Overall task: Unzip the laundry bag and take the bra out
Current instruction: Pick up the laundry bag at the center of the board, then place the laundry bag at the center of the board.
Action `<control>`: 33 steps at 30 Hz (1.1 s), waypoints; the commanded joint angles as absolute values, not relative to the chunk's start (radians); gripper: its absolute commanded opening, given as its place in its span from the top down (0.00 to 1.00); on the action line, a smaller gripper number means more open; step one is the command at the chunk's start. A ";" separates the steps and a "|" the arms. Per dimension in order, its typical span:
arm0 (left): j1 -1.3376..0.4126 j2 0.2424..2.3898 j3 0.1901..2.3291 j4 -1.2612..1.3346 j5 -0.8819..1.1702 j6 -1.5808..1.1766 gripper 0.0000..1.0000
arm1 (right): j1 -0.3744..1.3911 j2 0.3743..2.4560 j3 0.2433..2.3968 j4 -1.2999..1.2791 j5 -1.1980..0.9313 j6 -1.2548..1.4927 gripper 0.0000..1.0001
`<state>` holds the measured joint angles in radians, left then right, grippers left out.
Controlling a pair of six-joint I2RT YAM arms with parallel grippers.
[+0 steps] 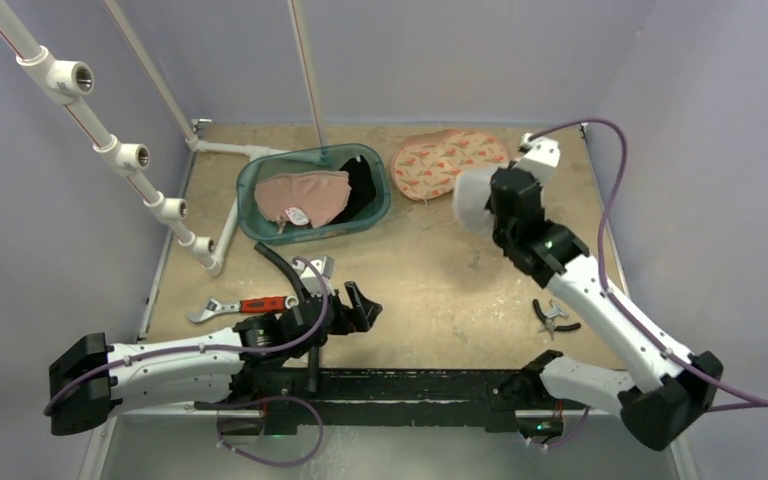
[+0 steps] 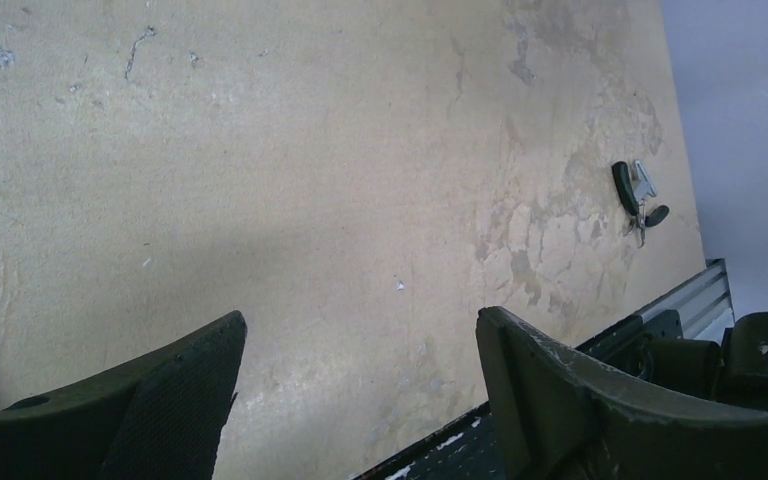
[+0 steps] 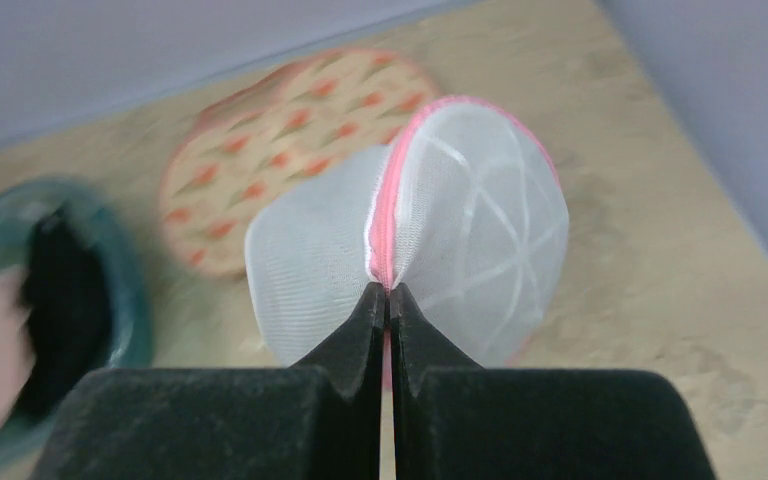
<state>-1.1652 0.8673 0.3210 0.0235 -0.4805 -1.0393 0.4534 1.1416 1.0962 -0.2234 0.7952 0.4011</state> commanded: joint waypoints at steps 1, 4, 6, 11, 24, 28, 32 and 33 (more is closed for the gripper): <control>-1.166 0.845 0.405 -0.057 -0.521 -1.025 0.17 | 0.698 1.034 1.053 -0.404 0.844 0.522 1.00; -1.166 0.821 0.444 -0.108 -0.546 -1.020 0.17 | 0.834 1.007 1.002 -0.449 0.777 0.562 1.00; -1.166 0.810 0.477 -0.145 -0.568 -1.006 0.17 | 0.924 1.003 0.959 -0.425 0.728 0.567 1.00; -1.165 0.814 0.602 -0.265 -0.642 -0.958 0.17 | 1.056 1.028 0.862 -0.247 0.614 0.480 1.00; -1.166 0.776 0.604 -0.202 -0.538 -1.013 0.16 | 1.066 0.949 0.719 0.018 0.275 0.478 0.51; -1.166 0.806 0.619 -0.190 -0.518 -1.008 0.16 | 1.066 0.860 0.736 -0.040 0.290 0.498 0.33; -1.166 0.843 0.667 -0.217 -0.529 -0.974 0.16 | 1.065 0.784 0.716 -0.121 0.402 0.559 0.30; -1.165 0.850 0.673 -0.221 -0.530 -0.969 0.16 | 1.059 0.770 0.698 -0.136 0.446 0.584 0.30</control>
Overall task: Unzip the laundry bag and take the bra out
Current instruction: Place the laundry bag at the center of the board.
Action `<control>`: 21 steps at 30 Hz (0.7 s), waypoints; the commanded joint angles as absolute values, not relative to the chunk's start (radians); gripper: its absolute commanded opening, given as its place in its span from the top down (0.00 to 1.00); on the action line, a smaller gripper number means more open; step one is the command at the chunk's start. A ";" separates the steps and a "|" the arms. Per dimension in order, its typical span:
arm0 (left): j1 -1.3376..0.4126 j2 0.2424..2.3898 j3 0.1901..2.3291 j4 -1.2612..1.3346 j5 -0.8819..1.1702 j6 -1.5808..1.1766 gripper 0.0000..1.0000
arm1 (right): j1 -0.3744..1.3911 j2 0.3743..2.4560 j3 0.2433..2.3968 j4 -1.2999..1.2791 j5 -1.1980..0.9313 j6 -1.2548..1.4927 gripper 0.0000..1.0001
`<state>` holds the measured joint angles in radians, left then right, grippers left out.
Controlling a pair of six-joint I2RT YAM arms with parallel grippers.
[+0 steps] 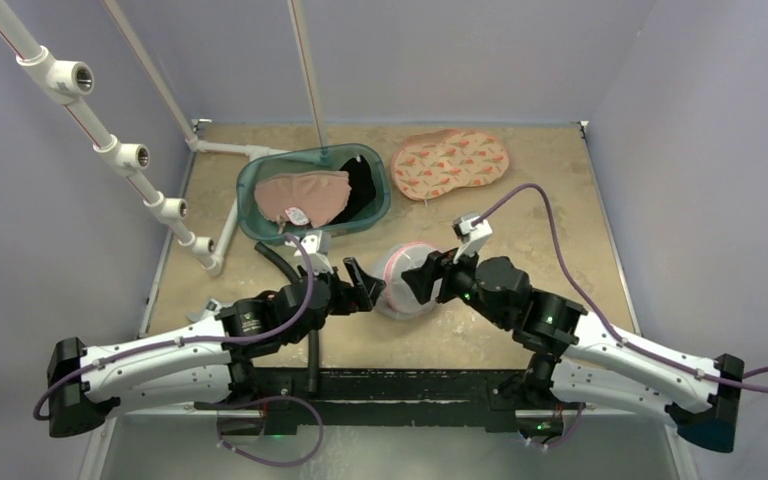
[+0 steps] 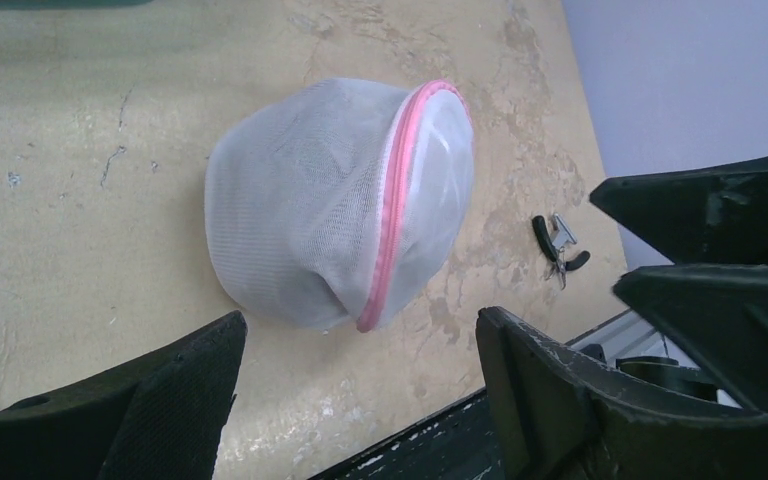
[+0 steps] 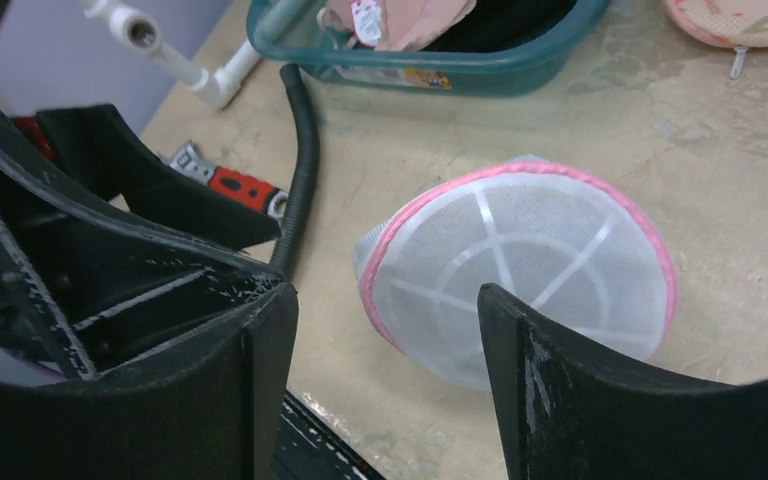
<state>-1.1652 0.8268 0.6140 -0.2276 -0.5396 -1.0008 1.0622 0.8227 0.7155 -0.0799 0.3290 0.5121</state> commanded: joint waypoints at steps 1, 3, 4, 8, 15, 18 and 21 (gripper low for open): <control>-1.166 0.858 0.676 -0.224 -0.527 -0.966 0.16 | 1.042 0.756 0.679 -0.139 0.461 0.607 0.30; -1.166 0.870 0.670 -0.211 -0.514 -0.963 0.16 | 0.963 0.726 0.628 -0.112 0.405 0.649 0.30; -1.166 0.878 0.666 -0.203 -0.508 -0.963 0.16 | 0.899 0.708 0.601 -0.089 0.346 0.667 0.30; -1.166 0.891 0.635 -0.155 -0.494 -0.937 0.16 | 0.666 0.630 0.468 0.007 0.102 0.740 0.29; -1.164 0.964 0.642 -0.111 -0.515 -0.857 0.17 | 0.566 0.579 0.272 0.179 -0.078 0.861 0.26; -1.165 0.987 0.639 -0.124 -0.526 -0.860 0.19 | 0.567 0.559 0.202 0.277 -0.153 0.906 0.27; -1.165 0.967 0.608 -0.125 -0.531 -0.866 0.19 | 0.566 0.561 0.182 0.286 -0.187 0.902 0.29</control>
